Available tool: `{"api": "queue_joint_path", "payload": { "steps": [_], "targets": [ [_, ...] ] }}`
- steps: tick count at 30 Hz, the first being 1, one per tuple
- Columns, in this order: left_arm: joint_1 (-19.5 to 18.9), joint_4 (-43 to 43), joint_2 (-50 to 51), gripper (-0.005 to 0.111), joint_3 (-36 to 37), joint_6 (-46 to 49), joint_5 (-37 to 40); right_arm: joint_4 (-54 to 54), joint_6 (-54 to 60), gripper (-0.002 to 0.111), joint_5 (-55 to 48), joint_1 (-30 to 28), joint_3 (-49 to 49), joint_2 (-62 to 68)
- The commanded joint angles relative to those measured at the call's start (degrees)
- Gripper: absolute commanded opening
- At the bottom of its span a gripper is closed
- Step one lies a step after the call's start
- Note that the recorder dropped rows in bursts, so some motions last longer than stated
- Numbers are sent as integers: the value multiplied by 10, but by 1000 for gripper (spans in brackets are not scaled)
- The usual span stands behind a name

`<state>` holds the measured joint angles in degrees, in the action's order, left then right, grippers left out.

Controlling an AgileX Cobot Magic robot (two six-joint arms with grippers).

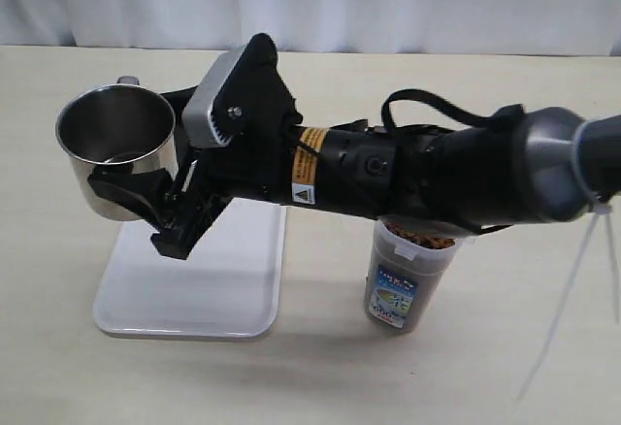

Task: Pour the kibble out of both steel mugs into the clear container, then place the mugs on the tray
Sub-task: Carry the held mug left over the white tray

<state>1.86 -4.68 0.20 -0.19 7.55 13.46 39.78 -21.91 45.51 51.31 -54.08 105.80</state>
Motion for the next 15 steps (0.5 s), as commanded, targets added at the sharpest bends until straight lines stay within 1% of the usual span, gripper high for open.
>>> {"api": "queue_joint_path", "payload": {
  "steps": [1, 6, 15],
  "targets": [
    [-2, 1, -2, 0, 2, -3, -4, -55, 26, 5, 19, 19, -34, 41],
    [-2, 0, -2, 0, 2, -3, -1, -79, 33, 5, -25, 29, -61, 74],
    [-2, 1, -2, 0, 2, -3, -1, -133, 33, 5, -26, 29, -64, 106]
  ]
}}
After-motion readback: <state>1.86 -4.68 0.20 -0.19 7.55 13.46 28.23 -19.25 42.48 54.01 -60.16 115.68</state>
